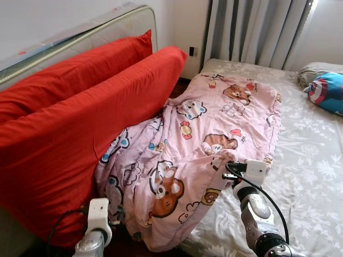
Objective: Clean up the room
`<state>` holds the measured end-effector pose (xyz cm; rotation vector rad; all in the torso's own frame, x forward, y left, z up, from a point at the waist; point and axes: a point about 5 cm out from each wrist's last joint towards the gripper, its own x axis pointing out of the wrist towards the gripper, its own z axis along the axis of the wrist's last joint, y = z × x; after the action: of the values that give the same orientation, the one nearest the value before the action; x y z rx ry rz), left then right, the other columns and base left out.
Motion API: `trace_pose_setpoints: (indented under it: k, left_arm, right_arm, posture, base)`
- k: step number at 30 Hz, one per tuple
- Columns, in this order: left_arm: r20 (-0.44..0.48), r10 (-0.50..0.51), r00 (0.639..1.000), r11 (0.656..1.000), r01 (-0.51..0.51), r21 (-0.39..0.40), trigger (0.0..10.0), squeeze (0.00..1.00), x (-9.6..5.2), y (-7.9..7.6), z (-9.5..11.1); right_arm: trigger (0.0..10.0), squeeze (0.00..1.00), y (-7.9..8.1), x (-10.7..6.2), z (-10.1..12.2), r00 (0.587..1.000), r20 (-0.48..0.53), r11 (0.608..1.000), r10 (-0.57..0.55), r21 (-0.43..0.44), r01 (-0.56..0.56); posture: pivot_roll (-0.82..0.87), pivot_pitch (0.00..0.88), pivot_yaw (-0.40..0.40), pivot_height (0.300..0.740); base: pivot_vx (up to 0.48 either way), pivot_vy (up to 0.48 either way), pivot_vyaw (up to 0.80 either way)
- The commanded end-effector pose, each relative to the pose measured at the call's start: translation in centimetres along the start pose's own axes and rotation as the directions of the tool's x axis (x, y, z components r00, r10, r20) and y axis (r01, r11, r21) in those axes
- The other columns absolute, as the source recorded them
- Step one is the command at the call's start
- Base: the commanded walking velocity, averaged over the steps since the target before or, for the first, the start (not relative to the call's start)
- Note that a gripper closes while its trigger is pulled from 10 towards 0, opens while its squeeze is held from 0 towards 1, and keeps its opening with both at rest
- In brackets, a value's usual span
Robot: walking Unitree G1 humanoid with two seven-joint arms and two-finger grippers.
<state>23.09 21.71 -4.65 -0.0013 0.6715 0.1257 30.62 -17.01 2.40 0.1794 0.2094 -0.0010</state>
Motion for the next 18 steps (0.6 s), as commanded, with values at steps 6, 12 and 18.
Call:
trace_pose_setpoints:
  k: [6,12,18]
  left_arm:
    - [-0.066,0.041,0.997,0.999,-0.041,0.002,10.0,0.00,-0.6,0.9,-1.8]
    - [-0.066,0.041,0.997,0.999,-0.041,0.002,10.0,0.00,-0.6,0.9,-1.8]
    - [-0.066,0.041,0.997,0.999,-0.041,0.002,10.0,0.00,-0.6,0.9,-1.8]
  right_arm:
    - [10.0,0.00,-0.2,0.1,0.6,0.999,0.034,1.000,-0.007,0.004,0.007]
    - [10.0,0.00,-0.2,0.1,0.6,0.999,0.034,1.000,-0.007,0.004,0.007]
    - [10.0,0.00,-0.2,0.1,0.6,0.999,0.034,1.000,-0.007,0.004,0.007]
  posture:
    - [-0.06,0.009,0.018,0.740]
    - [-0.06,0.009,0.018,0.740]
    - [-0.06,0.009,0.018,0.740]
  base:
    - [0.000,0.000,0.00]
    - [0.000,0.000,0.00]
    - [0.000,0.000,0.00]
